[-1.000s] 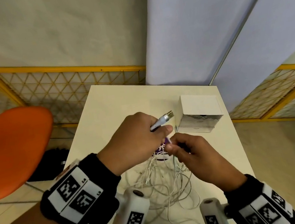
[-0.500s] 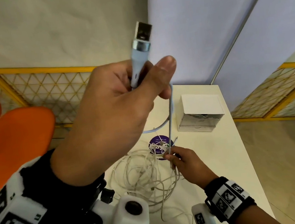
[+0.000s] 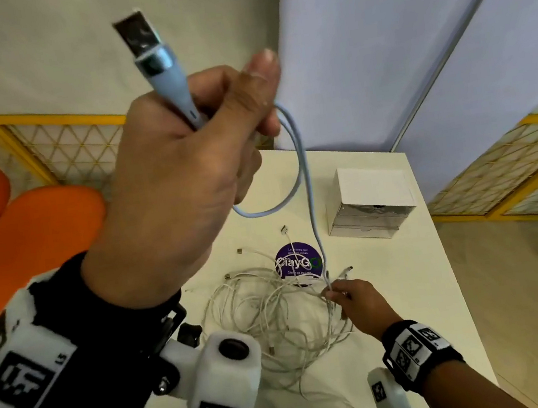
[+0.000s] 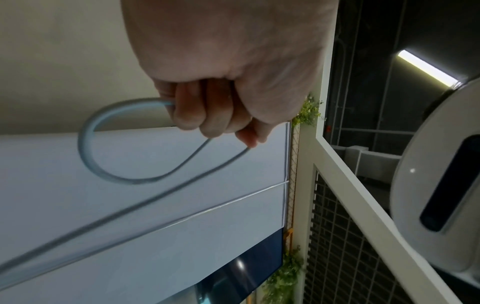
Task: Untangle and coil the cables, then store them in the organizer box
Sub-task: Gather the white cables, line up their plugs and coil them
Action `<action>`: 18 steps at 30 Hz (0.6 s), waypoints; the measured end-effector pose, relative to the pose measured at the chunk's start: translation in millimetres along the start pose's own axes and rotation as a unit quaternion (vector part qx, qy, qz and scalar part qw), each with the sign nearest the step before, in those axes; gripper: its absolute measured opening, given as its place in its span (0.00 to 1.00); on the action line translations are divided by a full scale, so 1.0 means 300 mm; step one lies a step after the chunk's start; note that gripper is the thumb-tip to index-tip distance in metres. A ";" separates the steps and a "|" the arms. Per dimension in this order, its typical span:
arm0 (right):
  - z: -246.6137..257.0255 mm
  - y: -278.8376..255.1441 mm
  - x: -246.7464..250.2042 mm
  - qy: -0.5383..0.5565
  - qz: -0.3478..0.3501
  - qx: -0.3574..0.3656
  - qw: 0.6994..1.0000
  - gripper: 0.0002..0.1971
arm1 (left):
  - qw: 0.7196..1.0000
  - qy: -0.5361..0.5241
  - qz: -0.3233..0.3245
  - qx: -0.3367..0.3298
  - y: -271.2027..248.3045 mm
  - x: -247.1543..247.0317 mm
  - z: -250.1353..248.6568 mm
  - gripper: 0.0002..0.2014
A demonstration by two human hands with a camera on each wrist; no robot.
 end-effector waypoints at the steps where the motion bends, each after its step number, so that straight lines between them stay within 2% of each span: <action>1: 0.009 -0.002 0.002 0.004 -0.004 0.004 1.000 0.11 | 1.000 0.016 0.011 0.010 -0.001 -0.013 0.015 0.18; 4: 0.055 -0.008 0.015 0.027 -0.021 0.023 0.999 0.13 | 0.992 0.094 0.071 0.055 -0.011 -0.059 0.090 0.16; 8: 0.138 -0.013 0.053 0.064 -0.062 0.057 0.994 0.15 | 0.960 0.174 0.152 0.159 -0.065 -0.140 0.299 0.18; 11: 0.208 -0.029 0.070 0.111 -0.085 0.084 0.987 0.13 | 0.937 0.203 0.155 0.239 -0.121 -0.169 0.510 0.16; 13: 0.262 -0.051 0.067 0.118 -0.091 0.101 0.984 0.13 | 0.922 0.219 0.142 0.288 -0.160 -0.180 0.621 0.17; 16: 0.348 -0.096 0.053 0.134 -0.078 0.129 0.979 0.10 | 0.923 0.173 0.109 0.326 -0.187 -0.209 0.696 0.22; 18: 0.376 -0.118 0.043 0.114 -0.067 0.135 0.982 0.09 | 0.927 0.160 0.108 0.321 -0.182 -0.237 0.703 0.20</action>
Point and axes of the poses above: each hand's wrist, its own y-axis towards the middle knuckle, its own x-axis out of the back of the hand, z = x × y, the point moved 8 cm from there along y, towards the middle knuckle, and after that the axes turned 15 degrees about y, right-handed, at the moved point
